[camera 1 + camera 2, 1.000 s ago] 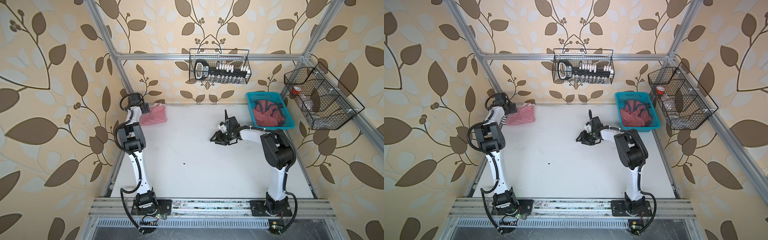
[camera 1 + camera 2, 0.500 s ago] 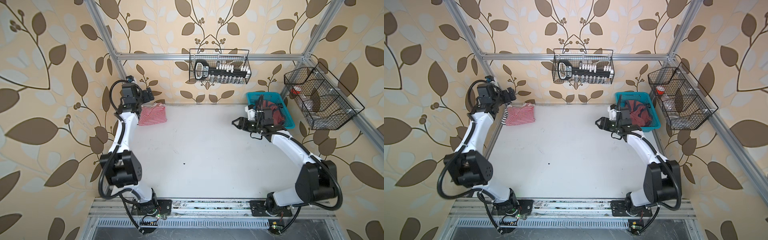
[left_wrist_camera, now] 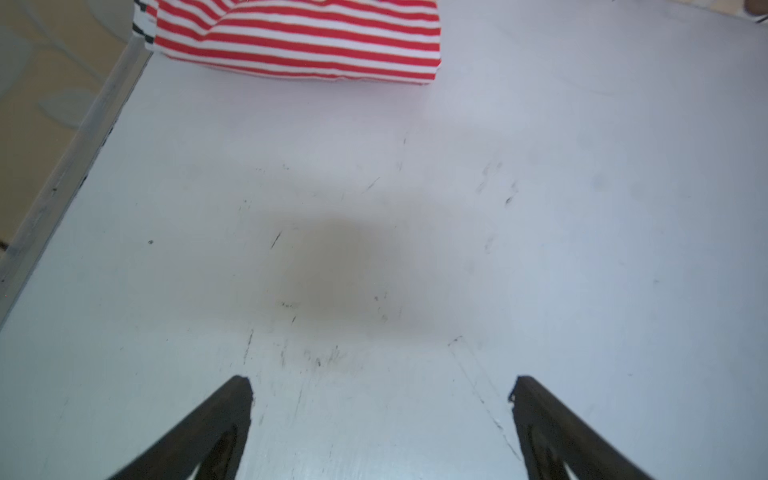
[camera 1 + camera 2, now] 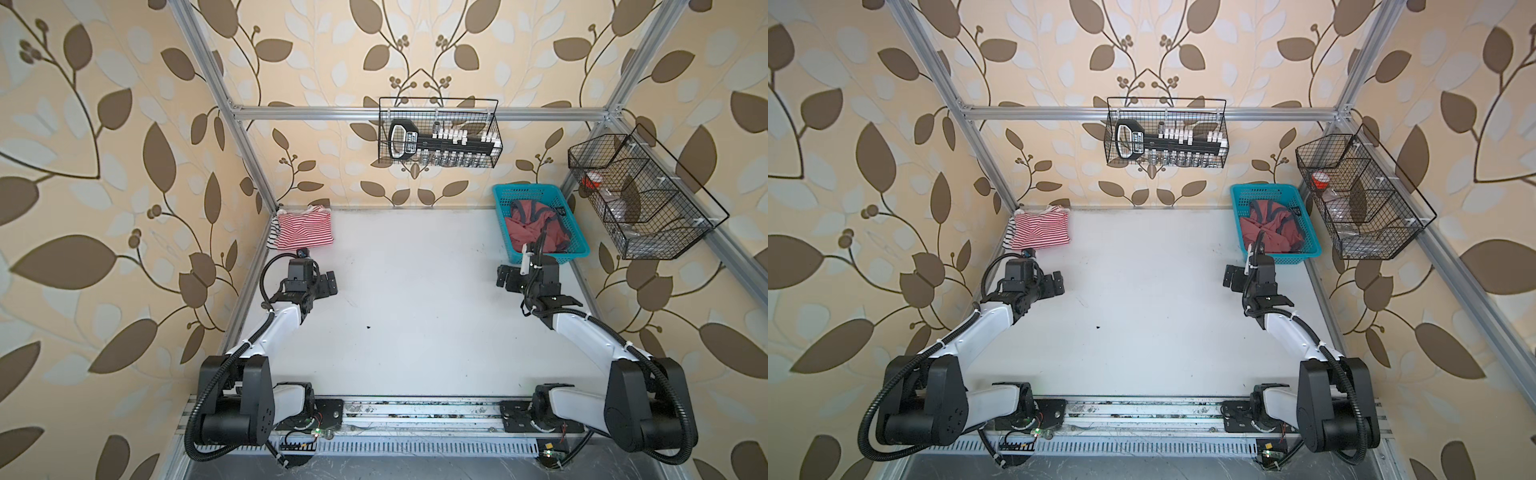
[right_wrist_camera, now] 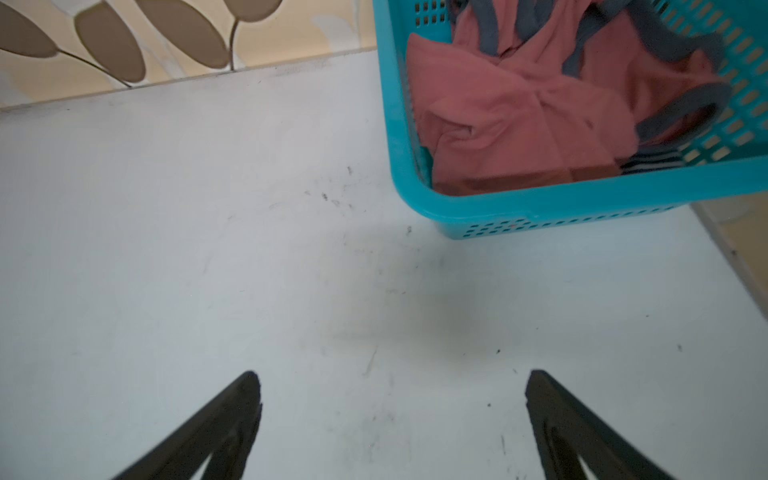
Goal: Fold and stack the tank tops
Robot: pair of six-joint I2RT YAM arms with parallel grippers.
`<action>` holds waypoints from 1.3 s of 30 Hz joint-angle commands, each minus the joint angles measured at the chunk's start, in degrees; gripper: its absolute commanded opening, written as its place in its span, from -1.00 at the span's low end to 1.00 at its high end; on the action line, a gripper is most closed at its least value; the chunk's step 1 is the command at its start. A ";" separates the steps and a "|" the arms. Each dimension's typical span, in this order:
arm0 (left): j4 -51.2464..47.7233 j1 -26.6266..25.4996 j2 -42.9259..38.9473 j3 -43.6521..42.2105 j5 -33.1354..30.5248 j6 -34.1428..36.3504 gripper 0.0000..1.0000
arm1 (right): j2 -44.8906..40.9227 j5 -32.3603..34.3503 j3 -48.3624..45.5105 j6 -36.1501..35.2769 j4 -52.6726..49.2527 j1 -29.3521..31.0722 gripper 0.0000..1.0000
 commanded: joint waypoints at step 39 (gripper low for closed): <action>44.11 0.39 14.69 -12.43 -4.00 4.61 0.98 | 5.95 -3.39 -22.20 -8.38 50.42 -0.58 1.00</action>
